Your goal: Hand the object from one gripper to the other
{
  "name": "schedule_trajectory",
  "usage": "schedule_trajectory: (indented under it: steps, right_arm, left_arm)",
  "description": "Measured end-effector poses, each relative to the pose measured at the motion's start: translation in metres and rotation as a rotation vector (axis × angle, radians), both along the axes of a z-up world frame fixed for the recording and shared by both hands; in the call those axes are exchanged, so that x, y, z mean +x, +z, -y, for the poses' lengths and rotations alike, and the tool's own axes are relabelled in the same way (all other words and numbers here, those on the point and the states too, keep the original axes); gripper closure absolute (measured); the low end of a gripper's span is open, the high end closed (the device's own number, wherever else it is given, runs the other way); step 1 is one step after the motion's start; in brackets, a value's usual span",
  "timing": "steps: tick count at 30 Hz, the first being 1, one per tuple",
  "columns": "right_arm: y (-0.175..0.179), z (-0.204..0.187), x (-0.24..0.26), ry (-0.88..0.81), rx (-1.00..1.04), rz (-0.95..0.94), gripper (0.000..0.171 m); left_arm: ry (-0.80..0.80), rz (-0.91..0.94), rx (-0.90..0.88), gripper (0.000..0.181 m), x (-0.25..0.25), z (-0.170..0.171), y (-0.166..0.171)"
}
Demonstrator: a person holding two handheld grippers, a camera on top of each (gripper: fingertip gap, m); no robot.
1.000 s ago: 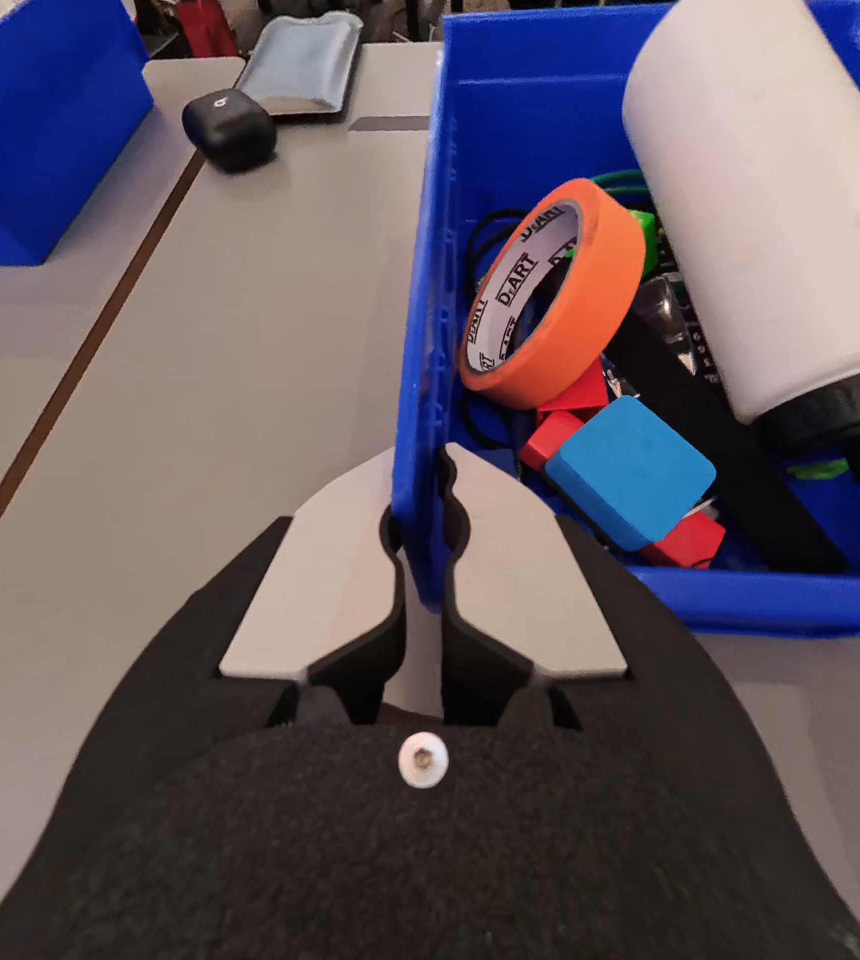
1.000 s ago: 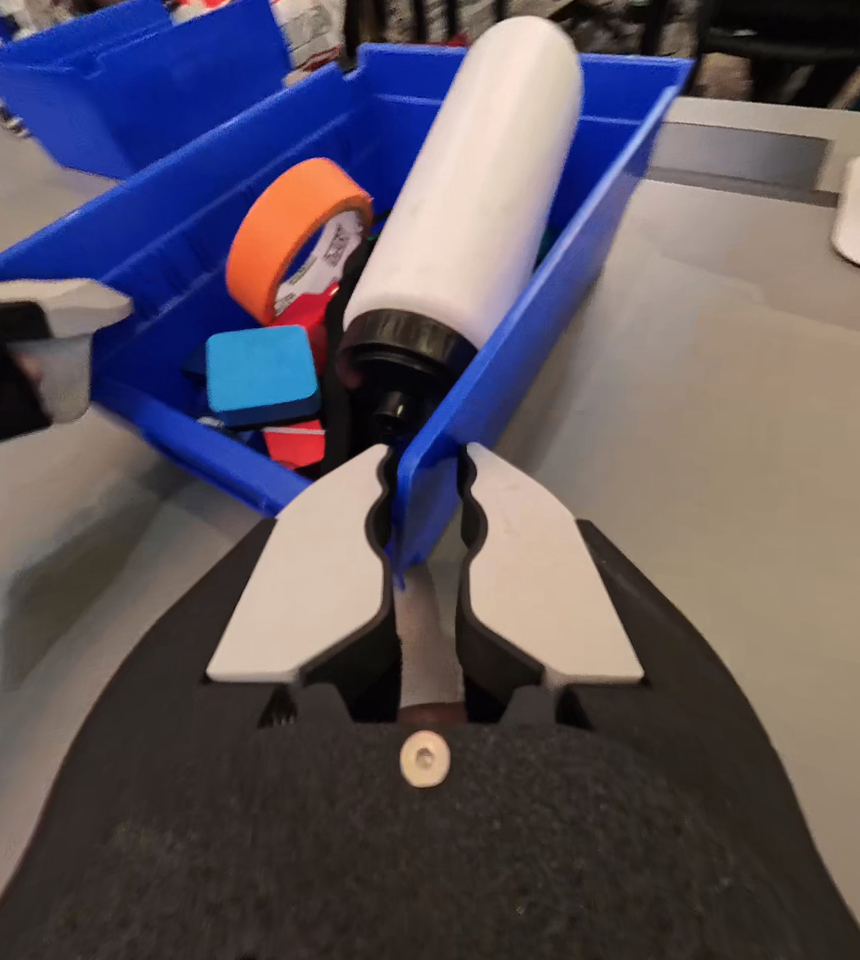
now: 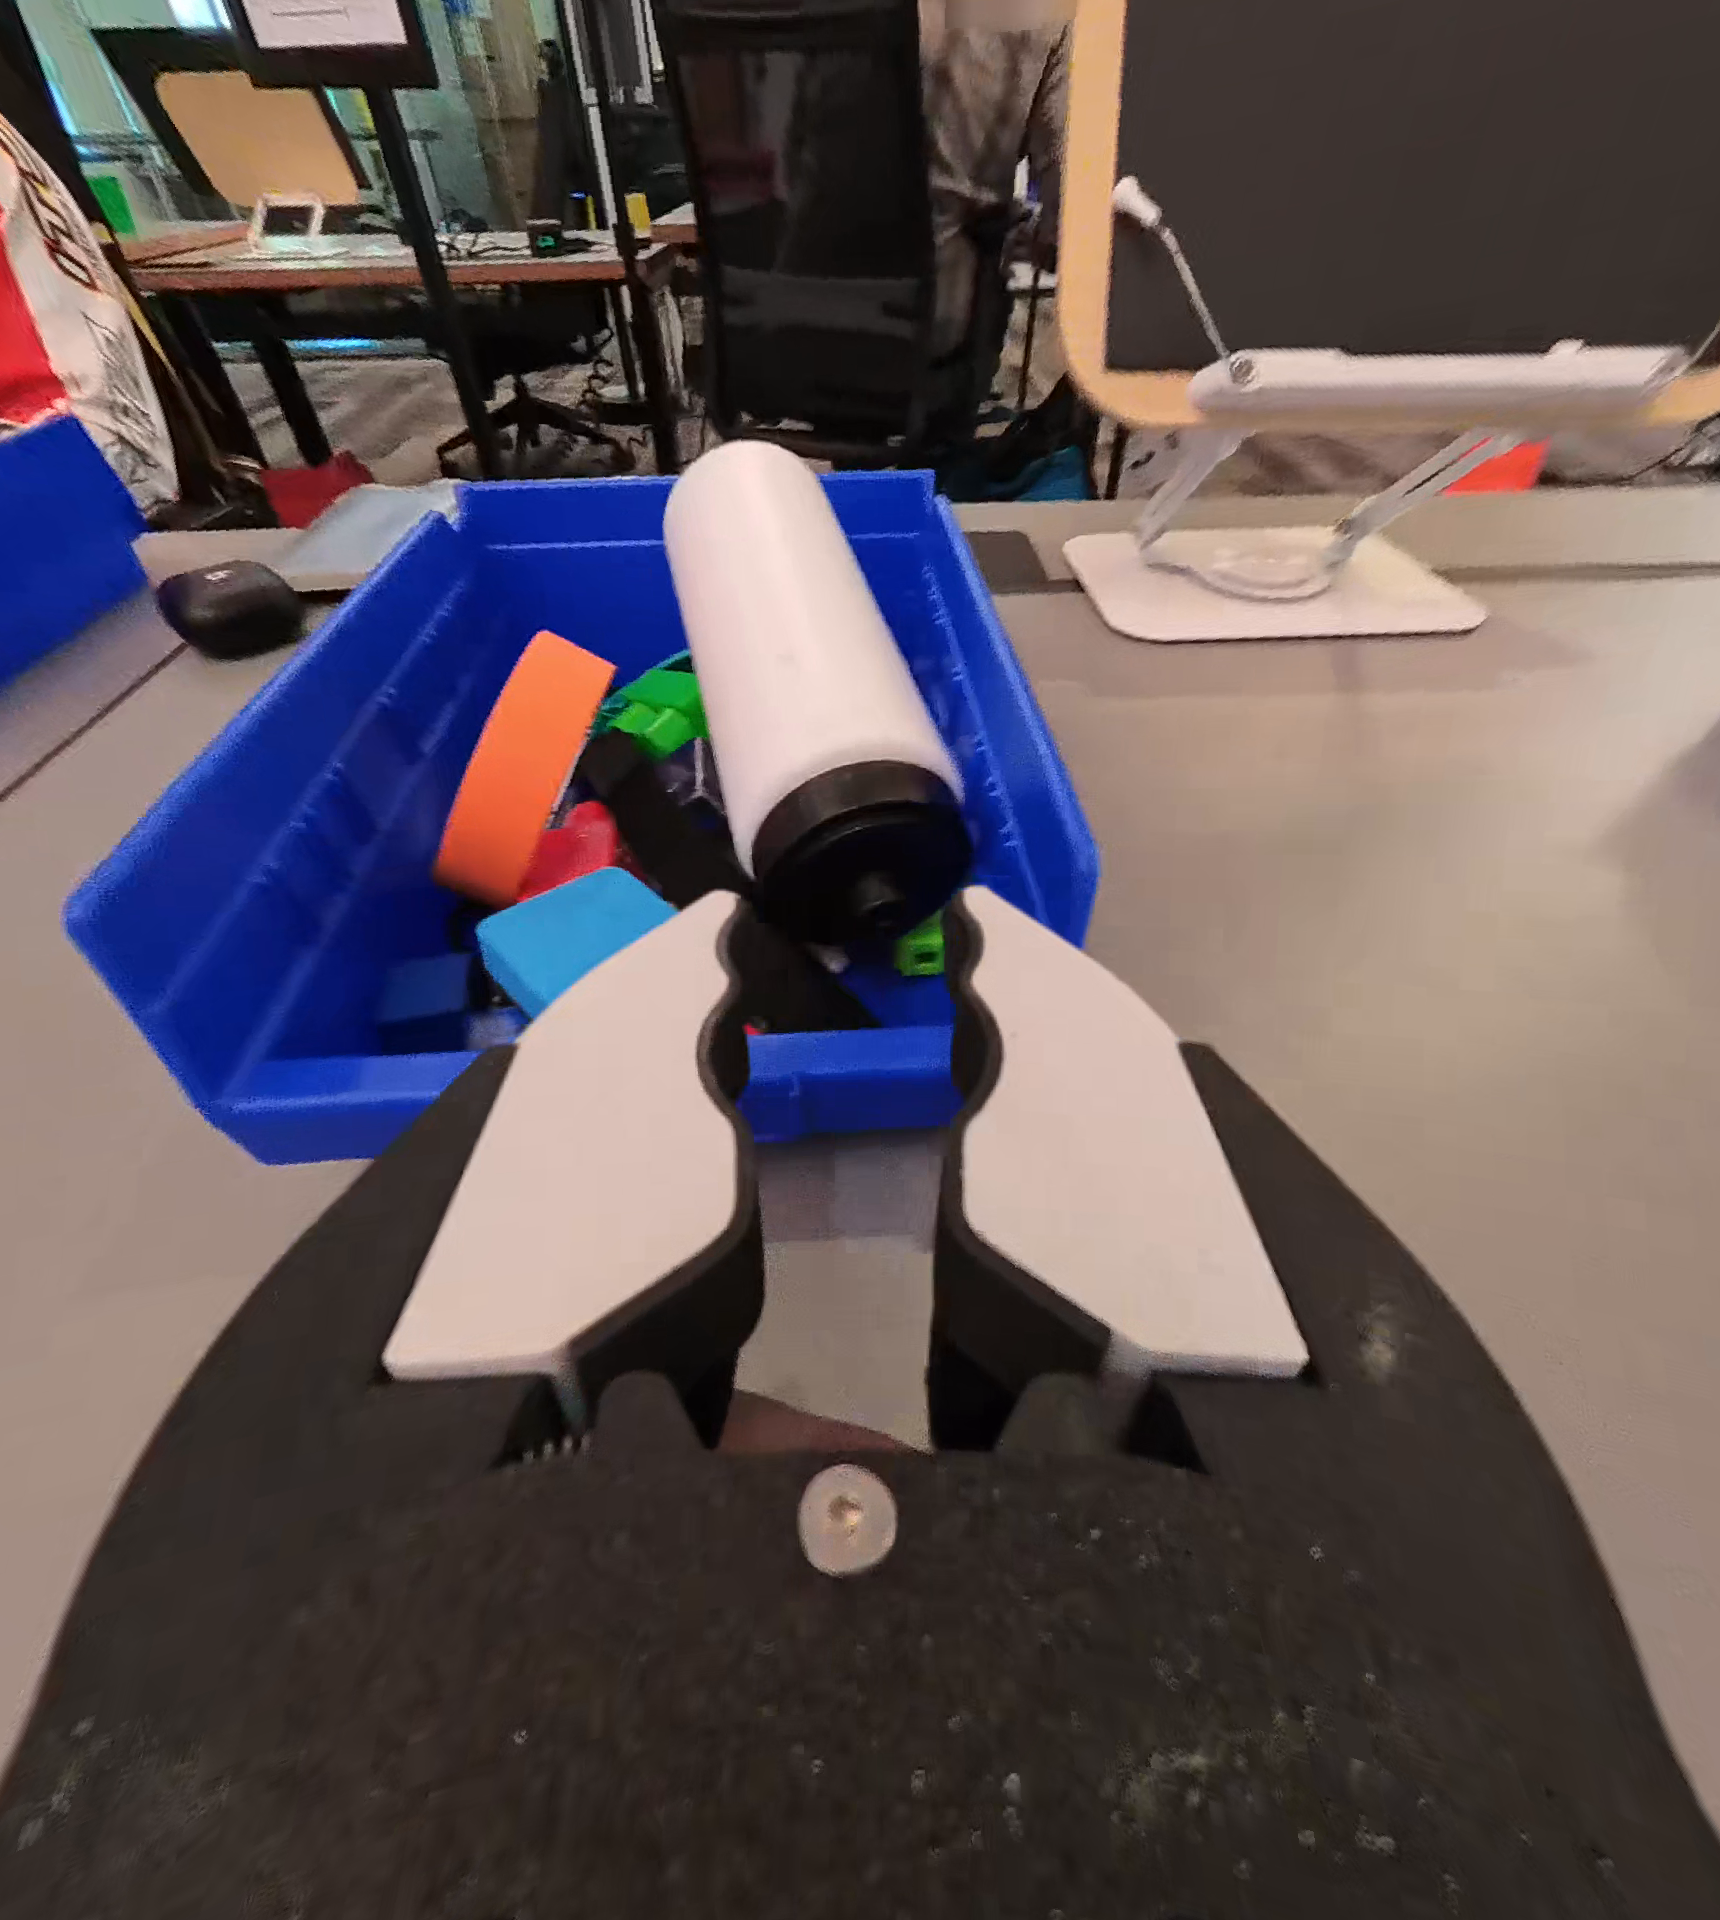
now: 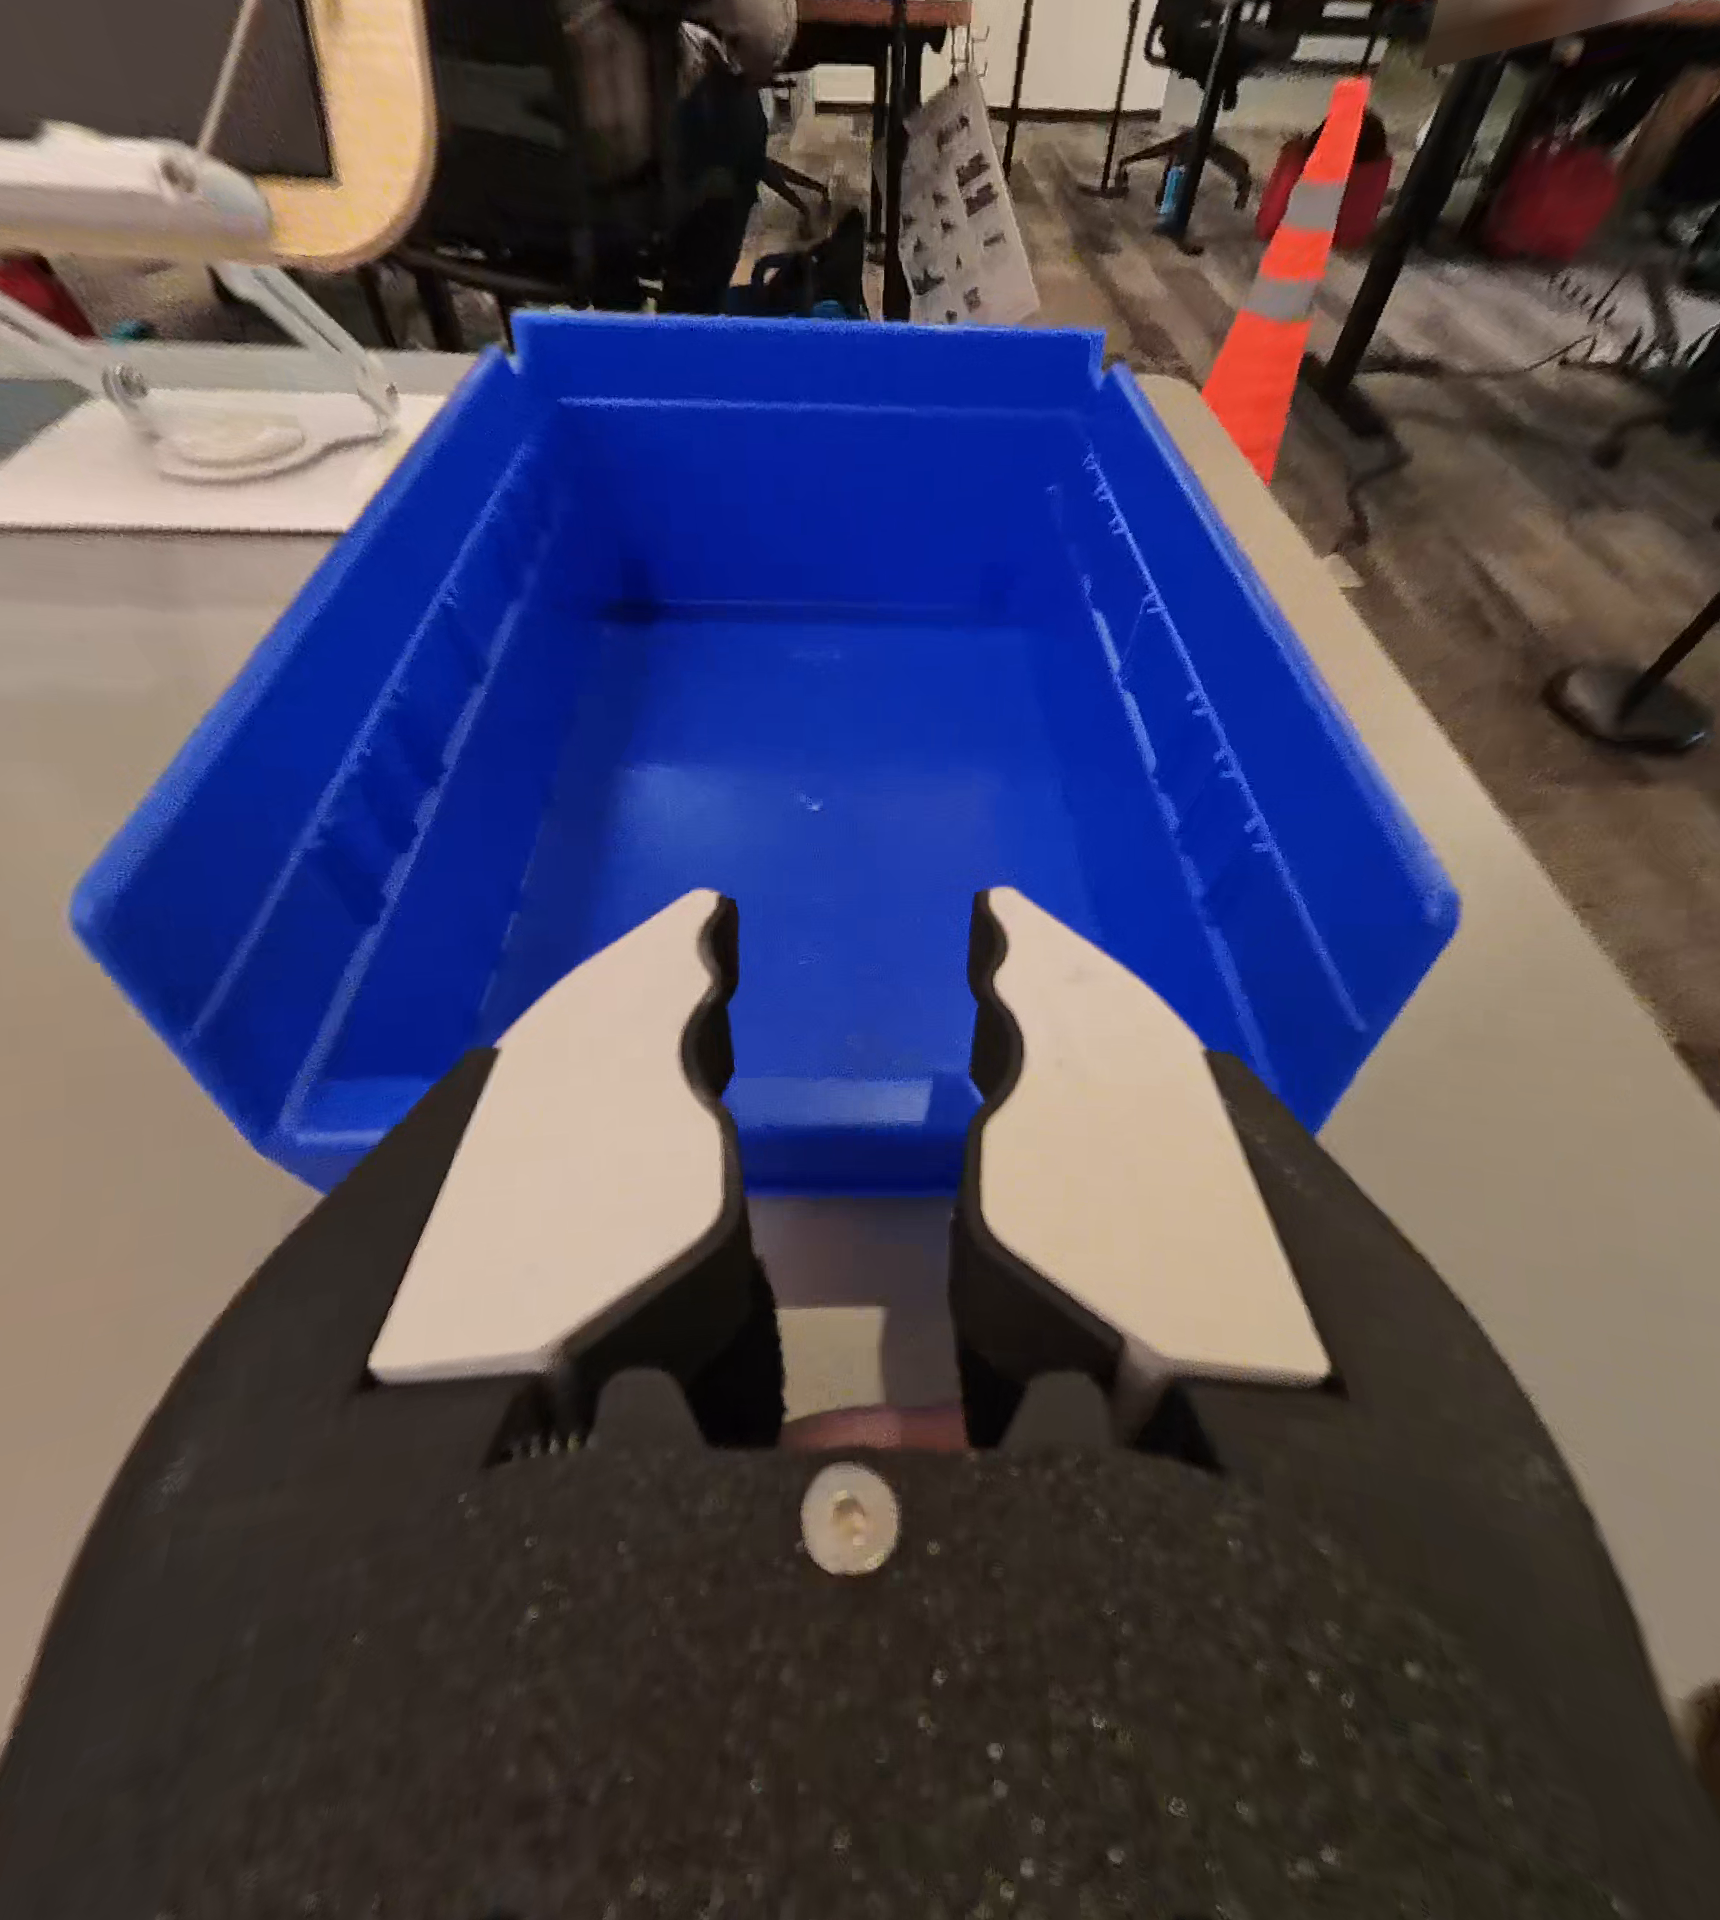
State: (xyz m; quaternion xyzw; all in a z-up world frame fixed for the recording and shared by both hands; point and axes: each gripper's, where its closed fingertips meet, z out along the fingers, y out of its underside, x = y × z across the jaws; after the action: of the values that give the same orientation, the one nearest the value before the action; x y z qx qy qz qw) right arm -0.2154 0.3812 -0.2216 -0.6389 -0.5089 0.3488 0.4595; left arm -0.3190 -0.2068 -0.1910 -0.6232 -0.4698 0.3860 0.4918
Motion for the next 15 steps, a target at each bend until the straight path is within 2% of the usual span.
schedule_trajectory:
  steps: [2,10,15]
  right_arm:
    - [0.002,0.002,-0.004,0.009,-0.029,-0.02,0.13]
    - [-0.002,0.015,-0.007,0.034,0.09,0.027,0.131]
    - [-0.007,0.025,-0.01,0.073,0.023,0.028,0.131]
  left_arm:
    - [0.0,0.014,0.0,0.147,-0.004,0.002,-0.003]
    - [-0.031,0.057,0.014,0.147,-0.006,-0.005,-0.012]
    - [-0.017,0.119,0.003,0.146,-0.006,-0.003,-0.024]
